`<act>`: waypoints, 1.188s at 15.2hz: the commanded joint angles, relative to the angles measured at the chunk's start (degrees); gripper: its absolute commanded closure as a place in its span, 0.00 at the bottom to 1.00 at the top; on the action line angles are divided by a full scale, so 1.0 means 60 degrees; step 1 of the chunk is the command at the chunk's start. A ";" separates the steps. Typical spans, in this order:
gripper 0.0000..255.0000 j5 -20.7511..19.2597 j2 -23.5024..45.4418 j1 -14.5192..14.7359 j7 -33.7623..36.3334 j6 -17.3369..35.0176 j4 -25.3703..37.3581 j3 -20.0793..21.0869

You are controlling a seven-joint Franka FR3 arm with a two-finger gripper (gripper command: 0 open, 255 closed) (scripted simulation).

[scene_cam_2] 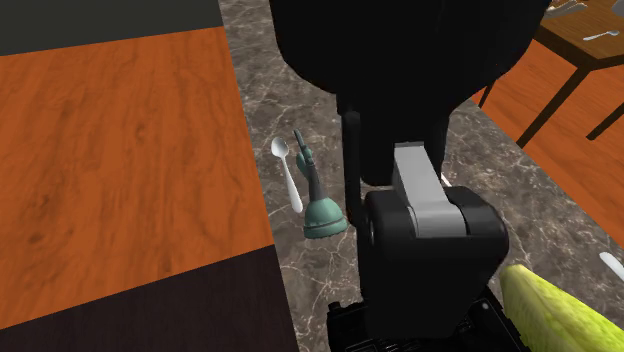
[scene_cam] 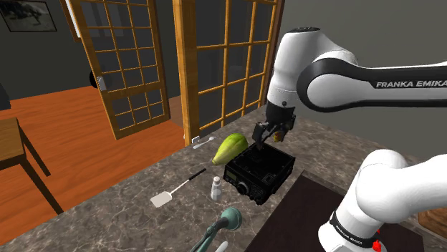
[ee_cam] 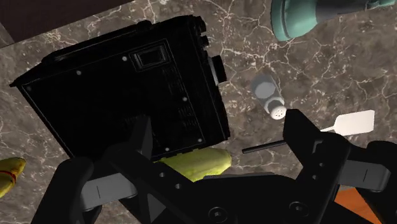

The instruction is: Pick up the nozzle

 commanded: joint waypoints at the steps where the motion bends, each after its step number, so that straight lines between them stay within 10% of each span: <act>1: 0.00 0.0330 0.0138 -0.0046 0.1113 0.0390 -0.0238 0.0715; 11: 0.00 0.1316 0.2263 -0.1076 0.6444 0.2401 -0.0152 0.4567; 18: 0.00 -0.0137 0.5310 -0.4029 1.1069 0.3821 0.1086 0.8439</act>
